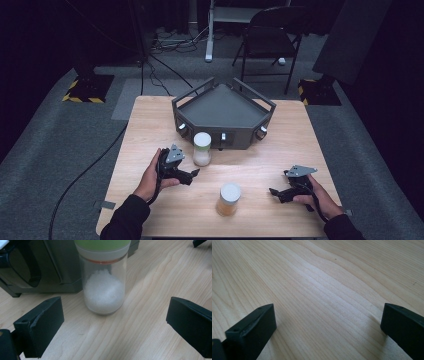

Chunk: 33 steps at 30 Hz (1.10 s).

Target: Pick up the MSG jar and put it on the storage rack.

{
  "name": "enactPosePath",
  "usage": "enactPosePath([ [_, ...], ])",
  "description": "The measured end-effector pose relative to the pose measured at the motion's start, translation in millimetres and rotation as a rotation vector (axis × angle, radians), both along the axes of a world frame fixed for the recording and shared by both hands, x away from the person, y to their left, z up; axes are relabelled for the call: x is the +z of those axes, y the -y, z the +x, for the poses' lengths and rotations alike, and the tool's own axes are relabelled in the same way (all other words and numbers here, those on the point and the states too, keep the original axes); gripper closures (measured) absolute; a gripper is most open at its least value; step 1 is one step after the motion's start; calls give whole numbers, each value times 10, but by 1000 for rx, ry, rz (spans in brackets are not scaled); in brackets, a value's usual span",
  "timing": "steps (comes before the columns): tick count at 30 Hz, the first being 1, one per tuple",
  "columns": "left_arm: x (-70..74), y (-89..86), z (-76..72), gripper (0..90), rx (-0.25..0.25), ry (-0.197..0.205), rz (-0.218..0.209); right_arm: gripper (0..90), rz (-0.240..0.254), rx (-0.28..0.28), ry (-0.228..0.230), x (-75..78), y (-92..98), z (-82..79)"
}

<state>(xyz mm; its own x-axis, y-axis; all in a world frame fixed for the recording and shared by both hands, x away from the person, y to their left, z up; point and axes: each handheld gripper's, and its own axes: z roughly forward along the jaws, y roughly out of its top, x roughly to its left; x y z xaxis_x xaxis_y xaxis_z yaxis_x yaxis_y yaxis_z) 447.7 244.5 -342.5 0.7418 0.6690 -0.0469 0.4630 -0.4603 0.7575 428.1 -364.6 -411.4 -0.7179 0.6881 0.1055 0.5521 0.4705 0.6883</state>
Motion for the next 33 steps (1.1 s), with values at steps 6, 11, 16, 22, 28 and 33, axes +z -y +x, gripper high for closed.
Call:
enactPosePath([
  [6, -6, 22, 28, 11, 0, 2, -6, 0, 0, 0, 0, 0, 0, 0],
  [11, -18, 45, 43, 13, 1, 0, -3, 0, 0, 0, 0, 0, 0, 0],
  [16, -26, 87, 70, 13, -1, 1, -8, 0, 0, 0, 0, 0, 0, 0],
  [22, -38, 148, 119, 12, -9, 2, -10, 0, 0, 0, 0, 0, 0, 0],
  [28, -54, 205, 195, 11, -14, -2, -21, 0, 0, 0, 0, 0, 0, 0],
  [33, -65, 227, 250, 12, -10, -5, -24, 0, 0, 0, 0, 0, 0, 0],
])
